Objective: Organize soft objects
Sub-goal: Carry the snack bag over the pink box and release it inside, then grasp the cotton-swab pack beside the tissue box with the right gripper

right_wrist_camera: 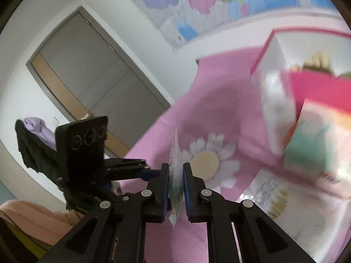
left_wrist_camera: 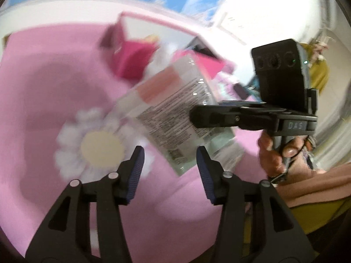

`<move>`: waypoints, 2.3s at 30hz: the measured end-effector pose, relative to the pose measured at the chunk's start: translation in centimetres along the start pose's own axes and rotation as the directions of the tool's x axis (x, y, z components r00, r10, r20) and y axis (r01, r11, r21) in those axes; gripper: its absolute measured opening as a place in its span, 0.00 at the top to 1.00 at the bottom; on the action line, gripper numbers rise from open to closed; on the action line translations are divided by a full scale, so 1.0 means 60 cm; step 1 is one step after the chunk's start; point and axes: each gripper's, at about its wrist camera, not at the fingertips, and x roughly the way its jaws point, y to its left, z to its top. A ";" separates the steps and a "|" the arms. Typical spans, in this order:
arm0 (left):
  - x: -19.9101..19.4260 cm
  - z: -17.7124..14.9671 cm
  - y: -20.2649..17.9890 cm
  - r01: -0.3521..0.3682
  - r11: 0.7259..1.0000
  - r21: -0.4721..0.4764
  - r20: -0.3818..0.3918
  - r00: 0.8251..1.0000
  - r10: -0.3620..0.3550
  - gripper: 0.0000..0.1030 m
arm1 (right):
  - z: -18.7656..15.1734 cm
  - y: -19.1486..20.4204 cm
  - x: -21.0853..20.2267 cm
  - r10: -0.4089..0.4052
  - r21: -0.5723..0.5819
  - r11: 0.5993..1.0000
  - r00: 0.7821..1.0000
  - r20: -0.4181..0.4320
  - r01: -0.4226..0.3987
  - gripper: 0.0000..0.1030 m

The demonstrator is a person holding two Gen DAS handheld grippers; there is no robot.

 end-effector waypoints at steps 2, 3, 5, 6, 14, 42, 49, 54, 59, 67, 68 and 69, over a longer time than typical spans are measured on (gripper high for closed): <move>-0.004 0.028 -0.020 0.006 0.999 0.052 0.028 1.000 -0.007 0.48 | 0.016 0.012 -0.025 -0.014 -0.025 1.000 0.999 0.052 0.015 0.89; -0.007 0.045 -0.031 0.007 0.997 0.082 0.047 0.999 -0.011 0.48 | 0.024 0.015 -0.037 -0.019 -0.033 0.999 0.997 0.073 0.022 0.89; -0.008 0.078 -0.050 0.008 0.992 0.129 0.075 0.997 -0.018 0.48 | 0.041 0.020 -0.057 -0.030 -0.048 0.998 0.993 0.115 0.036 0.89; -0.009 0.095 -0.057 0.004 0.988 0.151 0.088 0.996 -0.017 0.48 | 0.054 0.019 -0.074 -0.037 -0.054 0.998 0.989 0.140 0.045 0.89; 0.034 0.224 -0.088 -0.081 0.964 0.253 0.114 0.992 0.053 0.48 | 0.141 -0.037 -0.118 -0.102 -0.019 0.994 0.962 0.251 0.111 0.89; 0.173 0.345 0.041 -0.378 0.919 0.114 0.014 0.925 0.379 0.57 | 0.215 -0.256 -0.030 -0.408 0.243 0.895 0.907 0.102 0.375 0.58; 0.079 0.304 -0.021 -0.302 0.937 0.175 0.158 0.948 0.276 0.55 | 0.156 -0.168 -0.124 -0.394 0.169 0.915 0.900 0.185 0.365 0.56; 0.049 0.249 -0.091 -0.213 0.941 0.262 0.185 0.968 0.167 0.50 | 0.092 -0.113 -0.181 -0.382 0.129 0.923 0.902 0.203 0.362 0.53; 0.080 0.192 -0.141 -0.146 0.934 0.326 0.122 0.986 0.111 0.50 | 0.022 -0.096 -0.205 -0.385 0.152 0.920 0.908 0.163 0.362 0.51; 0.140 0.096 -0.129 -0.131 0.943 0.307 -0.024 0.989 0.145 0.50 | -0.074 -0.114 -0.139 -0.352 0.216 0.914 0.936 -0.002 0.344 0.49; 0.145 0.088 -0.122 -0.142 0.945 0.294 -0.038 0.986 0.161 0.50 | -0.078 -0.116 -0.133 -0.346 0.220 0.914 0.938 -0.012 0.340 0.49; 0.150 0.079 -0.113 -0.158 0.948 0.278 -0.054 0.982 0.179 0.50 | -0.083 -0.119 -0.122 -0.343 0.224 0.913 0.939 -0.025 0.340 0.49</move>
